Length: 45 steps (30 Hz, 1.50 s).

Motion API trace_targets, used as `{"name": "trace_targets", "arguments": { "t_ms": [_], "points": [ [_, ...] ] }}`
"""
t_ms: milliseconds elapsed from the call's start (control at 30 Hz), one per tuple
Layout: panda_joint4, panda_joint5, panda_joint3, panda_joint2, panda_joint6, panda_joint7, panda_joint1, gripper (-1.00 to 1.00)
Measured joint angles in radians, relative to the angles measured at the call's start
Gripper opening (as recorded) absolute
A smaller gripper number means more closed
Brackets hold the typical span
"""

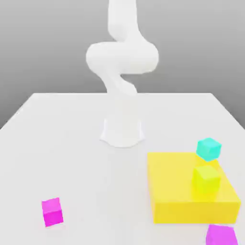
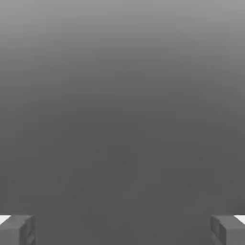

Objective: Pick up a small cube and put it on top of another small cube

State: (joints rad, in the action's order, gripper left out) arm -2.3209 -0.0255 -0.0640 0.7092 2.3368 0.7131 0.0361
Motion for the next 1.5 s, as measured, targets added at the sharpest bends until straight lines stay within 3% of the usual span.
{"name": "trace_targets", "arguments": {
  "t_ms": [333, 567, 733, 867, 1100, 1133, 1333, 1500],
  "points": [
    [-0.084, -0.14, -0.237, -0.367, 0.148, -0.378, 0.111, 0.0],
    [-0.141, -0.256, -0.332, -0.624, 0.248, -0.652, 0.118, 0.0],
    [-0.185, -0.289, -0.35, -0.796, 0.326, -0.812, 0.067, 0.0],
    [-0.222, -0.254, -0.371, -0.918, 0.399, -0.894, 0.032, 0.0],
    [-0.184, -0.398, -0.216, -1.117, 0.542, -1.029, -0.104, 0.0],
    [-0.18, -0.413, -0.199, -1.134, 0.554, -1.04, -0.119, -1.0],
    [-0.178, -0.42, -0.189, -1.142, 0.558, -1.045, -0.126, -1.0],
    [-0.207, -0.314, -0.287, -1.033, 0.482, -0.966, -0.051, -1.0]
  ]
}}
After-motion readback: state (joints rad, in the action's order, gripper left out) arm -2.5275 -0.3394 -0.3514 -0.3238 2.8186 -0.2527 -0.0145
